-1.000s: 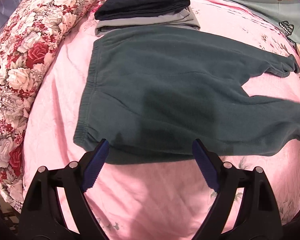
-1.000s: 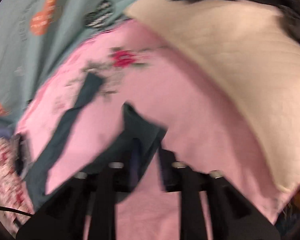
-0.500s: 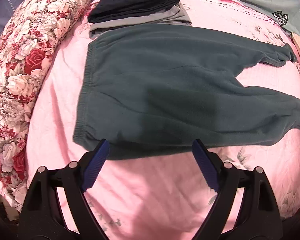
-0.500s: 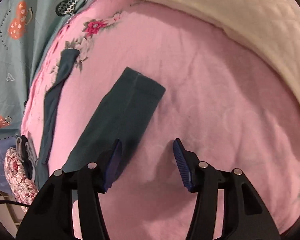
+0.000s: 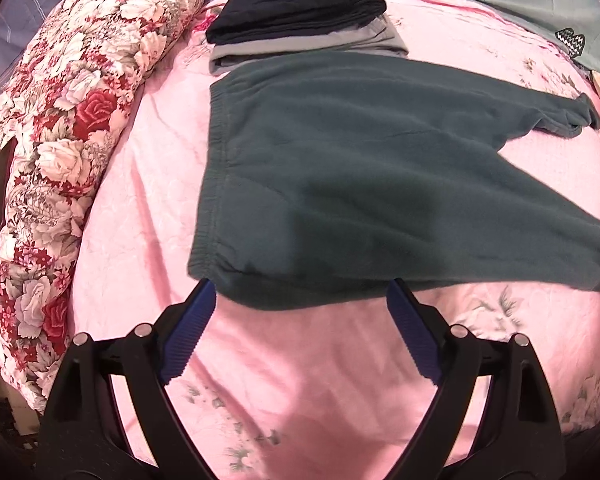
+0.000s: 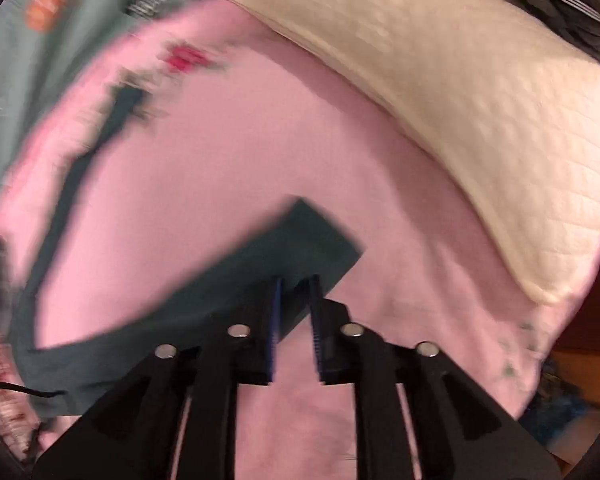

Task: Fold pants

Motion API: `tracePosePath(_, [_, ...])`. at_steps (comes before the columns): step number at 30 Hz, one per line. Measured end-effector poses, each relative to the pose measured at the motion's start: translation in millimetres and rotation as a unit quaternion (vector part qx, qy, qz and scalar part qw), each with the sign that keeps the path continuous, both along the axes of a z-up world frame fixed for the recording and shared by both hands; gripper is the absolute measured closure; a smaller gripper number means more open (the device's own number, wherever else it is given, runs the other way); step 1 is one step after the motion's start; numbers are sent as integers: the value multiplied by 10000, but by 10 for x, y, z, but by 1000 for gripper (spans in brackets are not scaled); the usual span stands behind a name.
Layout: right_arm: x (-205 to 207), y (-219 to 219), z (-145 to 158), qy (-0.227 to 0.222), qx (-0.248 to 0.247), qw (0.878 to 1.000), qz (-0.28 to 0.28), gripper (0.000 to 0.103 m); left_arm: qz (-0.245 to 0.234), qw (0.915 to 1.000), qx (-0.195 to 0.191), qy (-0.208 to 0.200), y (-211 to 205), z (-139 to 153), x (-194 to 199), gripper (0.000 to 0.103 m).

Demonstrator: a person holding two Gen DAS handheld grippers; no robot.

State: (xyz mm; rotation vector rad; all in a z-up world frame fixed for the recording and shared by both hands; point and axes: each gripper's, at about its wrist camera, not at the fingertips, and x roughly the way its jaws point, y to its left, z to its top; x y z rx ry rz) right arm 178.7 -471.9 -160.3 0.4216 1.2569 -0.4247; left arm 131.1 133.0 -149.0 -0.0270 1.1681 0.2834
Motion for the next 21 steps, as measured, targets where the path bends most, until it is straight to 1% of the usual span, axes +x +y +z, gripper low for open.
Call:
tracePosePath(1, [-57, -33, -43, 129, -166, 9995, -216, 86, 13, 10000, 30, -8, 39, 7, -35, 14])
tracePosePath(2, [-138, -28, -21, 62, -230, 9989, -397, 83, 25, 10000, 40, -30, 81, 16, -70, 14])
tracePosePath(3, [-180, 60, 43, -146, -207, 9992, -310, 83, 21, 10000, 32, -46, 119, 21, -98, 14])
tracePosePath(5, [-169, 484, 204, -590, -116, 9967, 537, 83, -20, 9999, 48, -88, 240, 41, -155, 14])
tracePosePath(6, [-139, 827, 286, -821, -13, 9888, 1243, 83, -43, 9999, 86, -121, 319, 54, -187, 14])
tracePosePath(7, [-118, 1134, 345, -998, 106, 9770, 1881, 83, -68, 9998, 85, -149, 381, 66, -208, 14])
tracePosePath(8, [-113, 1570, 410, -1175, 242, 9541, 2745, 83, -93, 9998, 44, -182, 447, 78, -226, 14])
tracePosePath(9, [-144, 1996, 459, -1330, 304, 9260, 3521, 84, -120, 9997, -45, -227, 524, 86, -246, 14])
tracePosePath(10, [-221, 2486, 500, -1518, 280, 8883, 4325, 83, -180, 9992, -201, -279, 606, 82, -260, 14])
tracePosePath(11, [-302, 2840, 514, -1648, 266, 8594, 4833, 84, -252, 9986, -342, -317, 690, 61, -265, 14])
tracePosePath(12, [-398, 3206, 516, -1765, 318, 8264, 5338, 84, -306, 9983, -387, -302, 753, 31, -259, 15])
tracePosePath(13, [-477, 3485, 501, -1833, 402, 7995, 5706, 84, -350, 9983, -384, -281, 790, 3, -250, 18])
tracePosePath(14, [-591, 3830, 459, -1876, 451, 7669, 6121, 84, -426, 9979, -401, -282, 837, -29, -238, 20])
tracePosePath(15, [-714, 4177, 400, -1872, 381, 7362, 6493, 84, -496, 9973, -470, -286, 899, -64, -219, 24])
tracePosePath(16, [-819, 4435, 344, -1872, 366, 7103, 6776, 84, -521, 9967, -554, -282, 939, -91, -207, 30])
tracePosePath(18, [-990, 4822, 253, -1951, 232, 6733, 7128, 85, -584, 9940, -870, -305, 1036, -140, -178, 38])
tracePosePath(19, [-1073, 5036, 185, -1998, 75, 6547, 7290, 85, -648, 9911, -1115, -319, 1080, -164, -161, 38])
tracePosePath(20, [-1124, 5180, 138, -2041, -76, 6427, 7384, 85, -729, 9882, -1308, -327, 1110, -185, -150, 38])
tracePosePath(21, [-1155, 5324, 92, -2060, -194, 6336, 7455, 85, -809, 9849, -1491, -343, 1133, -205, -144, 38])
